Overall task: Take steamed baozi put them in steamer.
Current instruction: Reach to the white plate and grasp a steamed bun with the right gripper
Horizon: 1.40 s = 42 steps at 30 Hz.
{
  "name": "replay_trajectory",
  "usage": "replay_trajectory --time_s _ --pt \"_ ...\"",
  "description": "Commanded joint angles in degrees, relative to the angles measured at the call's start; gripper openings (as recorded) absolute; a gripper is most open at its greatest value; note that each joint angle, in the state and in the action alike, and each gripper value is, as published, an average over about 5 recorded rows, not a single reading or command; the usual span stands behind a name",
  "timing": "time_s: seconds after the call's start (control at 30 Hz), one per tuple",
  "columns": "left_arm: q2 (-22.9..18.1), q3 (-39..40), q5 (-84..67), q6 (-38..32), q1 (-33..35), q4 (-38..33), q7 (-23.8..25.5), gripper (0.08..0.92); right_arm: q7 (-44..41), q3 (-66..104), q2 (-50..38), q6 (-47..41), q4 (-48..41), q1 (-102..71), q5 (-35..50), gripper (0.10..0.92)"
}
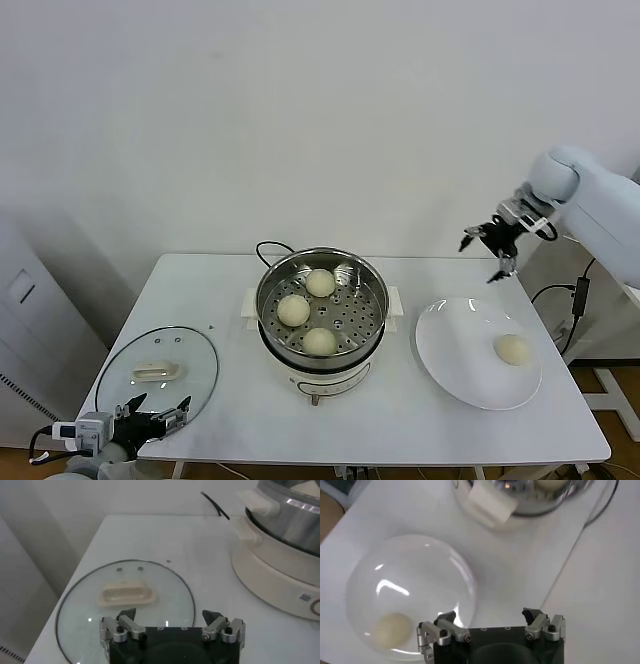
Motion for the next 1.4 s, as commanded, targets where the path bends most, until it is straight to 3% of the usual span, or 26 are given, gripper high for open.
replay_trajectory --time_s 0.03,1.4 --pt "0.16 0.01 0.01 0.07 0.01 0.04 -0.07 0.823 -0.28 6.24 -6.02 -3.52 -0.85 -10.53 -3.21 0.823" --pt "0.21 0.11 0.08 0.19 0.40 -0.06 -0.18 0.823 6.17 24.76 2.80 0.08 -11.14 -26.49 -22.66 0.823"
